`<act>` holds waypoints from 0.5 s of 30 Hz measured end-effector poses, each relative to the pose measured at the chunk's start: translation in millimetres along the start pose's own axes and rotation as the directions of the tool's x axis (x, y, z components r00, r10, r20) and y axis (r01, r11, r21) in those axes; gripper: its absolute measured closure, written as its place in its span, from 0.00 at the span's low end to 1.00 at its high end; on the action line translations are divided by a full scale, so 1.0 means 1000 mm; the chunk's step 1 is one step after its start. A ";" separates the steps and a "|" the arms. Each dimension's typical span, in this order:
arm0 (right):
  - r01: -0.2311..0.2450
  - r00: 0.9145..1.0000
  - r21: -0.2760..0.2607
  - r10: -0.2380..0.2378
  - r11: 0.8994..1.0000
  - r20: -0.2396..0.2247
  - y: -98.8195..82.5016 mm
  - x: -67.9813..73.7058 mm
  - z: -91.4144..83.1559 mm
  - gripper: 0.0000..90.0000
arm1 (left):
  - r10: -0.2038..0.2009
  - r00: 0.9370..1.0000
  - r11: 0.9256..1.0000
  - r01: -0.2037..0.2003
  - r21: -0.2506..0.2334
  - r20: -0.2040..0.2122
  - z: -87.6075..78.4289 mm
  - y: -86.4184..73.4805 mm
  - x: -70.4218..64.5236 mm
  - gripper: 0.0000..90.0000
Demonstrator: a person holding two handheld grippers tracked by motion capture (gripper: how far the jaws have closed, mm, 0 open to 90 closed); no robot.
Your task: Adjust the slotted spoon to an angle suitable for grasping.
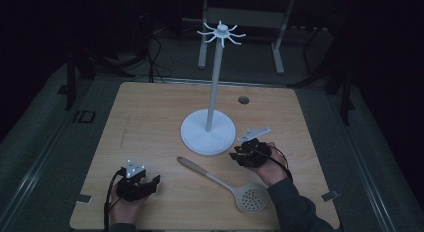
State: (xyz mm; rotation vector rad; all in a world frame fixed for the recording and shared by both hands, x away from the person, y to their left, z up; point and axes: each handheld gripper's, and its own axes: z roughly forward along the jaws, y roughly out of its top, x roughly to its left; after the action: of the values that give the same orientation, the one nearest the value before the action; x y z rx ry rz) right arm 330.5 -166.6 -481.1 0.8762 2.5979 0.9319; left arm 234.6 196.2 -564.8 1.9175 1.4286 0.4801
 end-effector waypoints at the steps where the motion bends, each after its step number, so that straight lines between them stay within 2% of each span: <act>1: 0.006 1.000 0.009 -0.006 1.000 -0.003 0.003 0.002 0.001 0.74 | 0.002 1.000 1.000 -0.002 0.000 0.000 0.000 0.000 0.000 0.45; 9: 0.055 0.998 0.078 -0.051 0.995 -0.049 0.021 0.015 0.016 0.72 | -0.002 1.000 1.000 0.002 -0.004 -0.002 0.000 0.000 0.000 0.45; 15: 0.088 0.994 0.144 -0.076 0.986 -0.084 0.028 0.025 0.030 0.71 | -0.002 1.000 1.000 0.002 -0.002 -0.002 0.000 0.000 0.001 0.45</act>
State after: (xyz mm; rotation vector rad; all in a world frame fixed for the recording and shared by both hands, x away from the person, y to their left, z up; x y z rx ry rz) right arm 336.2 -119.4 -486.8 0.7754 2.7767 0.7757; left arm 234.8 197.1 -564.6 1.9141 1.4310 0.4823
